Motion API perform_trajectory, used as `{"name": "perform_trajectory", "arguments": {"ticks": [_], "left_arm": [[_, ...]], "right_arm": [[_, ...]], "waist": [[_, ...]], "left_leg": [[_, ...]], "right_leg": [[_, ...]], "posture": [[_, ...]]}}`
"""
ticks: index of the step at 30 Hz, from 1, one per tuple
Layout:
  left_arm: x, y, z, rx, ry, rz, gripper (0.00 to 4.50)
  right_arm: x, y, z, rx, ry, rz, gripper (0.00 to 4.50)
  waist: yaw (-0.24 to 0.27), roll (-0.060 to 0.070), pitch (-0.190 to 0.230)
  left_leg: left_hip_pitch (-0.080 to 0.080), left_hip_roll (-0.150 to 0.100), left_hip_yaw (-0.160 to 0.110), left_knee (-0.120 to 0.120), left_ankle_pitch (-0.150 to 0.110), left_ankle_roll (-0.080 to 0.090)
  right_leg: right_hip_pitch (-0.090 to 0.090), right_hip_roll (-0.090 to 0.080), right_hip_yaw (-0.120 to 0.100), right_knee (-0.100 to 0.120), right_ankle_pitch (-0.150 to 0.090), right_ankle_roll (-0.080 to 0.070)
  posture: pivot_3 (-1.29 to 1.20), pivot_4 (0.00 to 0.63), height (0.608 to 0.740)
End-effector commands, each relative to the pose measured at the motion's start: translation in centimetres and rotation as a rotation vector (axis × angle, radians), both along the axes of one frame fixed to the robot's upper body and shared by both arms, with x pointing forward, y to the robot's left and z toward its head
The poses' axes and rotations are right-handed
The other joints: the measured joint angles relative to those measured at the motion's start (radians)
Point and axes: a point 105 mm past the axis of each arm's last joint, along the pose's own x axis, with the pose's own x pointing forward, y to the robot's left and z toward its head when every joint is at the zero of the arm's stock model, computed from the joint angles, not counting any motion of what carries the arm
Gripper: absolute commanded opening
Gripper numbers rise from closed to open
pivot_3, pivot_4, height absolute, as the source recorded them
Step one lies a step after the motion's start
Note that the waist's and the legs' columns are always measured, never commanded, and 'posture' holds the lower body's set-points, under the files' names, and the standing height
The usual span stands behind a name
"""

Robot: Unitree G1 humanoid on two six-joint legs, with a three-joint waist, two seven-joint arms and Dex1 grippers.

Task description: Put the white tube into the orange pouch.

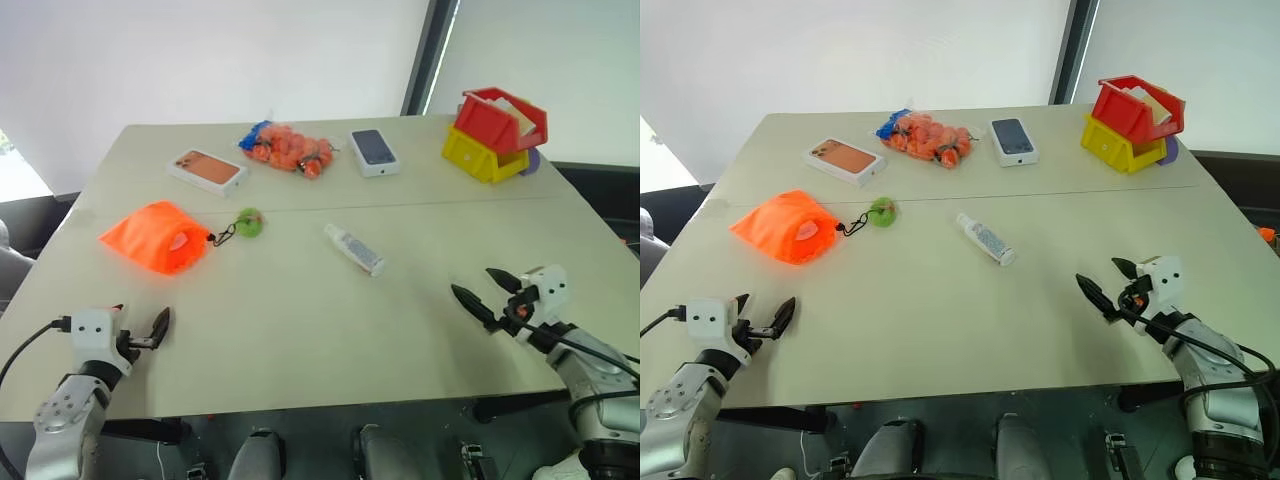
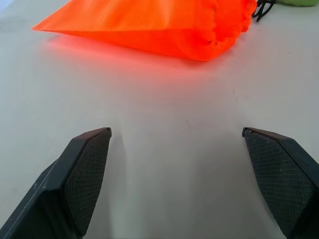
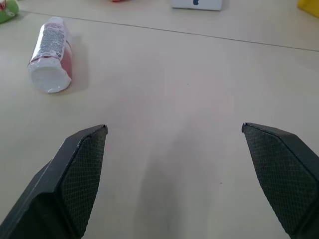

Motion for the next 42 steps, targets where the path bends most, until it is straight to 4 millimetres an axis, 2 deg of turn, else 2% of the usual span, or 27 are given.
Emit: {"name": "perform_trajectory", "arguments": {"ticks": [1, 8, 10, 16, 19, 24, 27, 32, 38, 42], "left_arm": [[0.1, -0.1, 0.9, 0.016, -0.038, -0.001, 4.5], [0.9, -2.2, 1.8, 0.03, -0.097, -0.039, 4.5], [1.3, -3.3, 2.7, 0.057, -0.142, -0.04, 4.5], [1.8, -6.8, 4.8, 0.236, -0.241, -0.132, 4.5], [2.4, -7.5, 5.5, 0.351, -0.26, -0.114, 4.5], [3.9, -7.1, 6.5, 0.584, -0.26, -0.043, 4.5], [5.3, -6.7, 7.2, 0.696, -0.246, -0.012, 4.5], [8.1, -5.5, 7.8, 0.716, -0.206, 0.054, 4.5], [10.3, -4.4, 7.5, 0.736, -0.149, 0.099, 4.5], [10.5, -3.3, 7.5, 0.727, -0.122, 0.147, 4.5]], "right_arm": [[0.1, 0.0, 1.1, -0.011, -0.046, 0.005, 4.49], [0.2, 0.7, 1.0, -0.015, -0.052, 0.021, 4.49], [0.3, 1.2, 1.1, -0.013, -0.055, 0.035, 4.49], [0.9, 2.9, 1.1, -0.002, -0.056, 0.098, 4.49], [1.1, 3.8, 1.3, 0.008, -0.067, 0.133, 4.49], [0.6, 6.7, 2.4, 0.034, -0.084, 0.249, 4.49], [-0.2, 10.3, 3.2, 0.045, -0.098, 0.381, 4.49], [-1.2, 15.8, 4.0, 0.083, -0.128, 0.531, 4.49], [-1.8, 18.7, 3.5, 0.107, -0.125, 0.593, 4.49], [-1.9, 19.0, 3.2, 0.104, -0.122, 0.59, 4.49]], "waist": [[0.0, 0.0, 0.0], [0.001, -0.001, 0.0], [0.001, -0.001, 0.0], [0.0, 0.0, 0.0], [0.001, 0.0, 0.0], [0.002, 0.0, 0.0], [0.002, 0.0, 0.0], [0.0, 0.0, 0.0], [0.003, -0.002, 0.0], [0.002, -0.002, 0.0]], "left_leg": [[0.0, 0.0, 0.0, 0.0, 0.0, 0.0], [0.0, 0.0, 0.0, 0.0, 0.0, 0.0], [0.0, 0.0, 0.0, 0.0, 0.0, 0.0], [0.0, 0.0, 0.0, 0.0, 0.001, 0.002], [0.0, 0.0, 0.0, 0.0, 0.001, 0.002], [0.0, 0.0, 0.0, -0.001, 0.001, 0.002], [0.0, 0.0, 0.0, -0.001, 0.001, 0.002], [0.0, 0.0, -0.001, -0.001, 0.001, 0.002], [-0.001, 0.0, -0.001, -0.002, 0.001, 0.002], [0.0, 0.0, -0.001, -0.002, 0.001, 0.002]], "right_leg": [[0.0, 0.0, 0.0, 0.0, 0.0, 0.0], [0.0, 0.0, 0.0, 0.0, 0.0, 0.0], [0.001, 0.0, 0.0, -0.001, 0.0, 0.0], [0.004, 0.0, 0.0, 0.0, 0.0, 0.0], [0.004, 0.001, 0.0, 0.0, 0.0, 0.0], [0.004, 0.001, 0.0, 0.0, 0.0, 0.0], [0.004, 0.001, 0.0, 0.0, 0.0, 0.0], [0.004, 0.002, 0.0, 0.002, 0.0, 0.0], [0.004, 0.002, -0.001, 0.003, 0.001, -0.001], [0.003, 0.002, -0.001, 0.004, 0.001, 0.0]], "posture": [[0.0, 0.15, 0.74], [0.0, 0.15, 0.74], [0.0, 0.15, 0.74], [0.0, 0.15, 0.74], [0.0, 0.15, 0.74], [0.0, 0.15, 0.74], [0.0, 0.15, 0.74], [0.0, 0.15, 0.74], [0.0, 0.15, 0.74], [0.0, 0.15, 0.74]]}}
